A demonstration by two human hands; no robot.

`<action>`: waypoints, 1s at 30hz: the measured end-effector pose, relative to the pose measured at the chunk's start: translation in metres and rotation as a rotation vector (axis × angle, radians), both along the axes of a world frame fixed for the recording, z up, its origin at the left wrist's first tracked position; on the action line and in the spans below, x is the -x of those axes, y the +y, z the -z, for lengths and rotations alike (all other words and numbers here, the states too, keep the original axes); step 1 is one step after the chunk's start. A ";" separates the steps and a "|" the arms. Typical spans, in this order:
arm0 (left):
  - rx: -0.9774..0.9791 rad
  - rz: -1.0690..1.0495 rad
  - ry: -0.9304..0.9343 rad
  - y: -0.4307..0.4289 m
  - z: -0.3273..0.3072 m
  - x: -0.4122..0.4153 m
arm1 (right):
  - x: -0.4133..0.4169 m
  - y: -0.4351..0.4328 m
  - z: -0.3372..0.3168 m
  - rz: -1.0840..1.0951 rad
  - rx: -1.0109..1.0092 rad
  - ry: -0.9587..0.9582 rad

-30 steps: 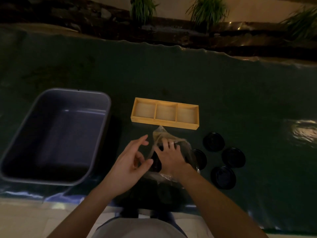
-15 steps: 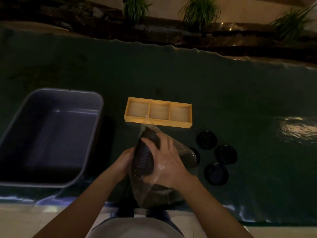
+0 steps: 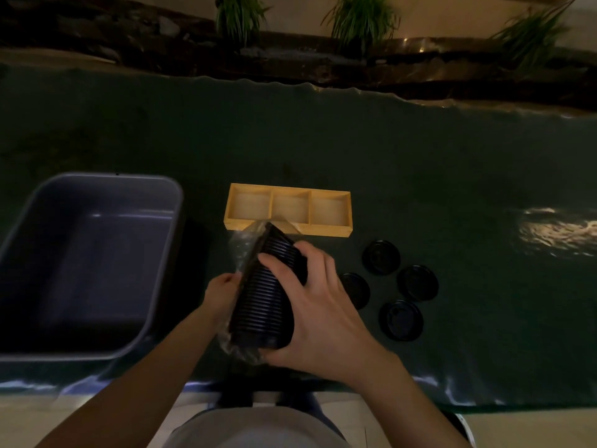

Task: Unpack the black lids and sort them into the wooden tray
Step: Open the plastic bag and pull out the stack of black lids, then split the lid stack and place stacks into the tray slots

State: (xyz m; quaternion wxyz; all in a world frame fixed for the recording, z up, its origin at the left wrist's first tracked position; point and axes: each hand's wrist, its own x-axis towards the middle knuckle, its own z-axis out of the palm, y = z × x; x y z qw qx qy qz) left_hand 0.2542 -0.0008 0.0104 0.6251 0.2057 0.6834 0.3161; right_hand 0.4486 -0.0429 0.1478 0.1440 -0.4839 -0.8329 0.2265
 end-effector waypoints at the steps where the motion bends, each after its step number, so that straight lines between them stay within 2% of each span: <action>1: 0.014 -0.017 0.059 0.004 0.009 0.004 | -0.002 -0.001 -0.002 0.003 -0.008 0.006; 3: 0.085 -0.044 0.190 0.013 0.022 0.013 | -0.009 -0.003 -0.006 0.019 -0.003 0.026; 6: 0.076 -0.135 0.268 0.020 0.037 0.023 | -0.022 -0.003 -0.010 0.056 0.030 0.083; 14: 0.044 0.223 0.761 0.010 0.035 0.031 | -0.046 -0.004 -0.002 0.156 0.231 0.394; 16: -0.073 0.236 0.803 0.007 0.020 0.027 | -0.046 -0.004 0.001 0.148 0.291 0.423; 17: -0.189 0.174 0.710 0.007 0.010 0.025 | -0.045 -0.003 0.003 0.137 0.316 0.434; 20: -0.399 -0.012 0.090 0.010 -0.039 0.007 | -0.041 0.000 0.009 0.097 0.369 0.490; 22: -0.407 0.085 -0.219 0.016 -0.068 -0.005 | -0.039 0.003 0.014 0.062 0.406 0.560; 23: -0.414 0.139 -0.305 0.018 -0.078 -0.010 | -0.038 0.005 0.017 0.045 0.427 0.600; 26: -0.439 0.231 -0.381 0.020 -0.094 -0.014 | -0.039 0.012 0.025 0.042 0.480 0.738; 30: -0.449 0.134 -0.324 0.017 -0.092 -0.012 | -0.044 0.021 0.032 0.082 0.639 0.963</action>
